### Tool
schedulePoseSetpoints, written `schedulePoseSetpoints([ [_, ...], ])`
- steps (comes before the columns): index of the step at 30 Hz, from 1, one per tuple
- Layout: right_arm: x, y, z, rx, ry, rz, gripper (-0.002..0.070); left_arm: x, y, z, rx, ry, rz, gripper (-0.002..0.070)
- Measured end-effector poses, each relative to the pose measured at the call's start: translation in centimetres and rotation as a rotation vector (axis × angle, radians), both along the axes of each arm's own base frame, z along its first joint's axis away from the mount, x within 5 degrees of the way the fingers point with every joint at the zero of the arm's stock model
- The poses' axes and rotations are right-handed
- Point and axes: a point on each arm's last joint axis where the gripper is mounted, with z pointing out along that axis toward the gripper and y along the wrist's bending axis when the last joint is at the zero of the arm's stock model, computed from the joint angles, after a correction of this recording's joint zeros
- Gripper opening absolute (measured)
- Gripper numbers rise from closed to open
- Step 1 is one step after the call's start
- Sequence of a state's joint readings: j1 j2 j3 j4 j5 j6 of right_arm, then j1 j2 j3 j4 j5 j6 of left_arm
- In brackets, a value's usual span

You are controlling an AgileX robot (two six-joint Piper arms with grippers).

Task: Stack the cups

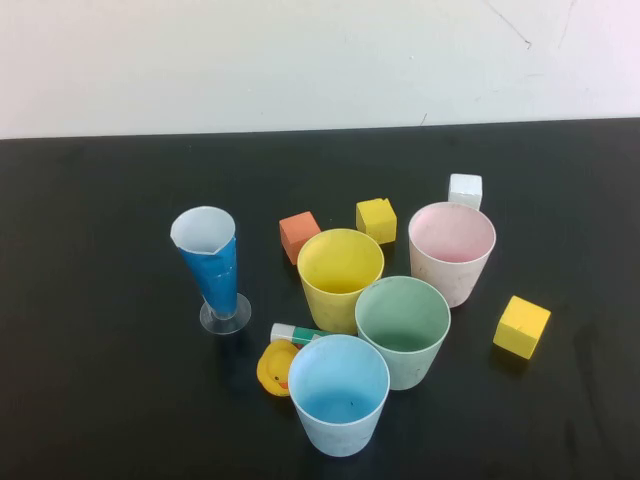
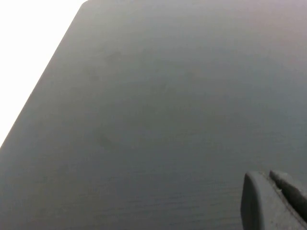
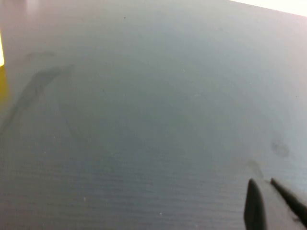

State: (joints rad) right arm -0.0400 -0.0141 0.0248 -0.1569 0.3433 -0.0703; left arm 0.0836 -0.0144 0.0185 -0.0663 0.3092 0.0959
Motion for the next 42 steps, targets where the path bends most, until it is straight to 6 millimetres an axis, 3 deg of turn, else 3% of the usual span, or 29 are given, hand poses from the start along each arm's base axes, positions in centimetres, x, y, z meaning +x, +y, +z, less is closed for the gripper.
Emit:
schedulePoseSetpoints([
  [23, 0.1, 0.1, 0.2, 0.014, -0.028, 0.004, -0.0001, 0.0, 0.0, 0.0, 0.000, 0.000, 0.000, -0.0002],
  [37, 0.2, 0.7, 0.3, 0.223, -0.061, 0.006, -0.0001, 0.0, 0.0, 0.0, 0.000, 0.000, 0.000, -0.0002],
  [42, 0.2, 1.2, 0.4, 0.454, -0.073, -0.005, -0.0002, 0.0, 0.0, 0.0, 0.000, 0.000, 0.000, -0.0002],
])
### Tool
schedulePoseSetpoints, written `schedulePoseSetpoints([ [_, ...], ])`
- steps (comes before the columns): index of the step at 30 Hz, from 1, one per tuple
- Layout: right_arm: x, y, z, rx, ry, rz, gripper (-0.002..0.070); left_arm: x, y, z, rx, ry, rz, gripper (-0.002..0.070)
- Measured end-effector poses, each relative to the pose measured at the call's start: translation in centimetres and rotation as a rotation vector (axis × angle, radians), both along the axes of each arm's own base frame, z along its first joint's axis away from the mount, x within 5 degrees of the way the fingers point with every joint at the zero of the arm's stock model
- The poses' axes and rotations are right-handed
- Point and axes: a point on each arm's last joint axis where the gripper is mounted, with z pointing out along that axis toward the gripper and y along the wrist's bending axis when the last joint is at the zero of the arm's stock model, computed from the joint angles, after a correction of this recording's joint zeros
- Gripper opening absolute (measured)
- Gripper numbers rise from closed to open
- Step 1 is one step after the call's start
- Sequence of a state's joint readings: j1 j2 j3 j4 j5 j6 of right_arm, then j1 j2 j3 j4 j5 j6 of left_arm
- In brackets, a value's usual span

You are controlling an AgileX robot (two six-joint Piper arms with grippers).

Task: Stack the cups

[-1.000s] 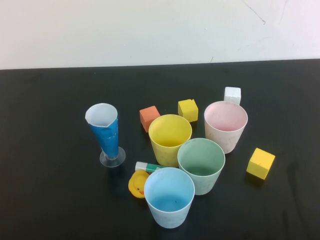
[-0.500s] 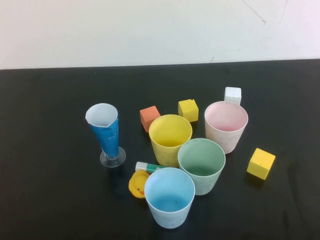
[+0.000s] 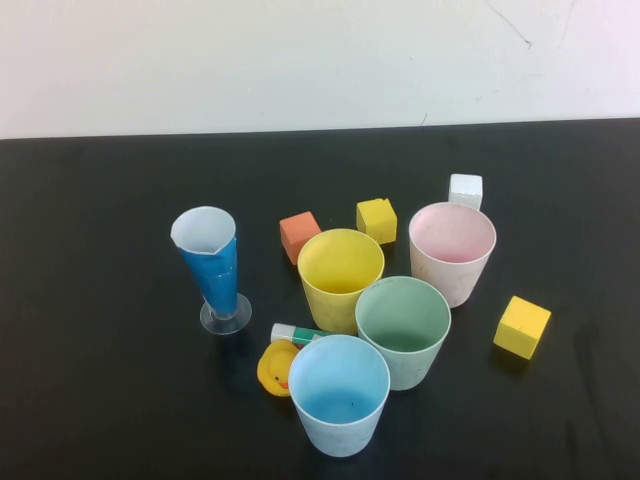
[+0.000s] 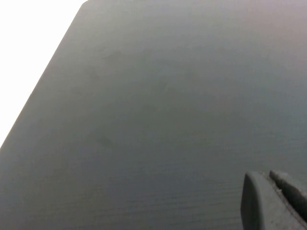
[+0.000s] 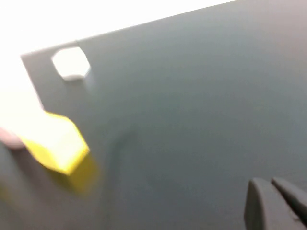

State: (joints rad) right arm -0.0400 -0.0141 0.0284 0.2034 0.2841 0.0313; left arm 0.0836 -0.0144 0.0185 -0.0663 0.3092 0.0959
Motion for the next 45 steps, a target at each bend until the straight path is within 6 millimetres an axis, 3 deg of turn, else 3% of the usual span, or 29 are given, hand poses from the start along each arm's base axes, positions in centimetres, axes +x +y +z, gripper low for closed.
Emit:
schedulePoseSetpoints([
  [7, 0.1, 1.0, 0.7, 0.553, -0.025, -0.015, -0.0002, 0.0, 0.0, 0.0, 0.000, 0.000, 0.000, -0.0002],
  [20, 0.1, 1.0, 1.0, 0.580, -0.053, -0.010, -0.0002, 0.1, 0.1, 0.3, 0.034, -0.027, 0.004, -0.0002],
  [23, 0.1, 1.0, 1.0, 0.571, -0.054, -0.008, -0.0002, 0.2, -0.1, 0.8, -0.118, -0.102, 0.014, -0.0002],
  [28, 0.1, 1.1, 0.9, 0.580, -0.042, -0.002, -0.0002, 0.3, -0.2, 2.4, -0.749, -0.297, 0.075, -0.0002],
  [31, 0.0, 1.4, 0.6, 0.554, -0.003, 0.024, -0.0002, 0.3, 0.0, 2.8, -1.031, -0.349, 0.106, -0.0002],
  [36, -0.3, 1.8, 0.1, 0.440, 0.057, 0.091, -0.0002, 0.3, -0.1, 2.9, -1.146, -0.349, 0.114, -0.0002],
  [45, -0.1, 1.6, 0.3, 0.405, 0.016, 0.081, -0.0002, 0.3, -0.2, 2.8, -1.156, -0.335, 0.109, -0.0002],
])
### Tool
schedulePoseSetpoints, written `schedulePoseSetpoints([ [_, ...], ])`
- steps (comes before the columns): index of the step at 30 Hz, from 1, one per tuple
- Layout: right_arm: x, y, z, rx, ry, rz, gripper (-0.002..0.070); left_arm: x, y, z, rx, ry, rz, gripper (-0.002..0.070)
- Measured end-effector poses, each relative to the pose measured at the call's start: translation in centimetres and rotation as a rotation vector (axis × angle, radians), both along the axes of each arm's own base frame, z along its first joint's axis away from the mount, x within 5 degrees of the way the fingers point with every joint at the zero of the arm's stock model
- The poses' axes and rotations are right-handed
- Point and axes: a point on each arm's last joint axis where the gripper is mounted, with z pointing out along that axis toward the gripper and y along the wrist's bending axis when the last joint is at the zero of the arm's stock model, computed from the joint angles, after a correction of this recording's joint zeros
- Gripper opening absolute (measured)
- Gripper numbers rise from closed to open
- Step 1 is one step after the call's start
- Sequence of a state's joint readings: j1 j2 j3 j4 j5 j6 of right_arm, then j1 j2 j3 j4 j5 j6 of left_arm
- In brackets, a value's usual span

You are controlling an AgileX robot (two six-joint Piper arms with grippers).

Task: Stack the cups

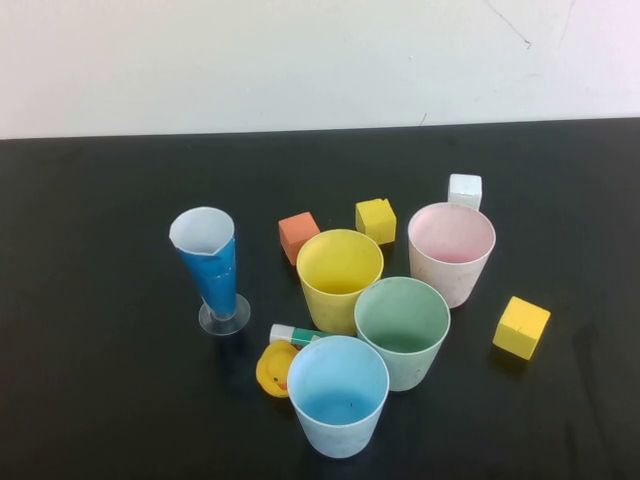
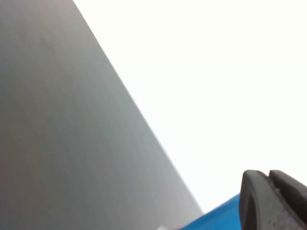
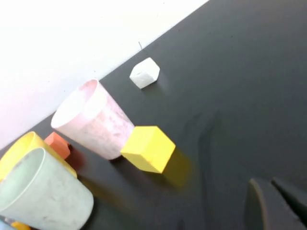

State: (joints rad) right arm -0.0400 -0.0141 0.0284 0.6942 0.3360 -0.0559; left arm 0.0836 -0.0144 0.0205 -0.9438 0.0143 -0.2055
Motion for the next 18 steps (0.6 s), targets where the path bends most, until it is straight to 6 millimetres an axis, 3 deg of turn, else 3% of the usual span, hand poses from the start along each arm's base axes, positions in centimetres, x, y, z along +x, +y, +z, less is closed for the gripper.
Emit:
schedulePoseSetpoints([
  [2, 0.0, 0.0, 0.0, -0.016, 0.000, 0.006, -0.0002, 0.0, -0.4, 0.1, 0.099, 0.025, -0.040, -0.0002],
  [4, 0.0, 0.1, -0.1, -0.036, 0.002, 0.017, -0.0002, -0.3, -1.2, 1.6, 0.266, 0.044, -0.120, -0.0002],
  [10, -0.1, 0.2, -0.2, -0.103, -0.001, 0.045, -0.0002, -0.3, -3.1, 9.2, 0.708, 0.137, -0.386, -0.0002],
  [15, -0.1, 0.2, -0.2, -0.124, -0.005, 0.051, -0.0002, 1.3, -4.2, 15.1, 0.882, 0.180, -0.618, -0.0002],
  [18, -0.1, 0.2, -0.2, -0.139, -0.005, 0.058, -0.0002, 3.0, -4.8, 17.5, 0.947, 0.188, -0.741, -0.0002],
])
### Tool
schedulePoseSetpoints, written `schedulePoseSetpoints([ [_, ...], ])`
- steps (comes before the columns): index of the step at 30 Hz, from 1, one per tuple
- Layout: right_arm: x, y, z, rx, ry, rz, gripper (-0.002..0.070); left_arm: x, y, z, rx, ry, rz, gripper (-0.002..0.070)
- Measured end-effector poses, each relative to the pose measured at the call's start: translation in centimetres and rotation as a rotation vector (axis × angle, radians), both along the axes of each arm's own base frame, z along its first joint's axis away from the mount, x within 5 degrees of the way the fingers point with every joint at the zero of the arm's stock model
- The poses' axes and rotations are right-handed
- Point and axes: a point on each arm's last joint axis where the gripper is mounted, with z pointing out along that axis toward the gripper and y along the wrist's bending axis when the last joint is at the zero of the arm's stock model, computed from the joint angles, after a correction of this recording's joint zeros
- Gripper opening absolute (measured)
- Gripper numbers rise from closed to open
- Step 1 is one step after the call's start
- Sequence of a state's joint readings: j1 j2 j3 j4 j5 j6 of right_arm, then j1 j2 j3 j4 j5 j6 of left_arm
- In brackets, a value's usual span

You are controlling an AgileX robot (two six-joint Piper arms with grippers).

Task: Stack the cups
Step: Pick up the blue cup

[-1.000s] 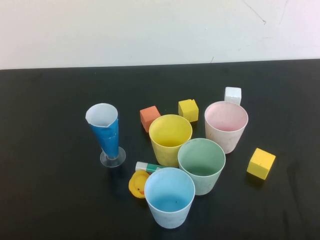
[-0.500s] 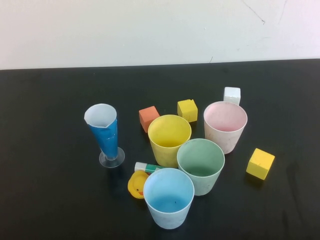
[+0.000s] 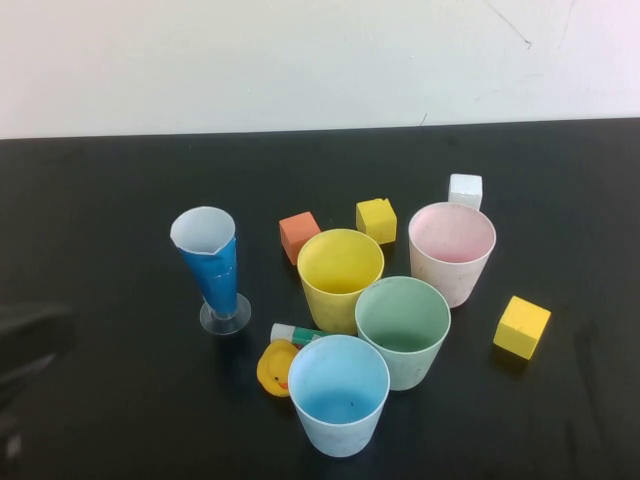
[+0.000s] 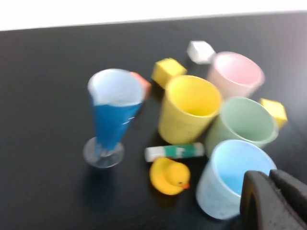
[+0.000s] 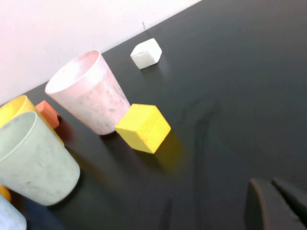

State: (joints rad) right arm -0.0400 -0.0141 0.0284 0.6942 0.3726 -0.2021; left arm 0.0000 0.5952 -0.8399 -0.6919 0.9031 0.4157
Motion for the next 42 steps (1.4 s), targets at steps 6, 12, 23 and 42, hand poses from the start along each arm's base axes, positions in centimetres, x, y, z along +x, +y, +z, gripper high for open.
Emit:
schedulePoseSetpoints([
  [6, 0.0, 0.1, -0.1, -0.006, 0.009, 0.010, -0.0002, 4.9, -1.5, 1.9, 0.100, 0.132, -0.192, -0.0002],
  [12, -0.1, 0.1, -0.1, -0.007, 0.013, 0.015, -0.0002, 9.4, -3.9, 0.8, 0.204, 0.321, -0.338, -0.0002],
  [23, -0.1, 0.2, -0.2, -0.018, 0.019, 0.025, -0.0002, 13.2, -11.0, -4.0, 0.474, 0.540, -0.506, 0.0179],
  [42, -0.1, 0.2, -0.2, -0.023, 0.020, 0.028, -0.0002, 17.1, -14.8, -10.2, 0.499, 0.647, -0.418, 0.0165],
])
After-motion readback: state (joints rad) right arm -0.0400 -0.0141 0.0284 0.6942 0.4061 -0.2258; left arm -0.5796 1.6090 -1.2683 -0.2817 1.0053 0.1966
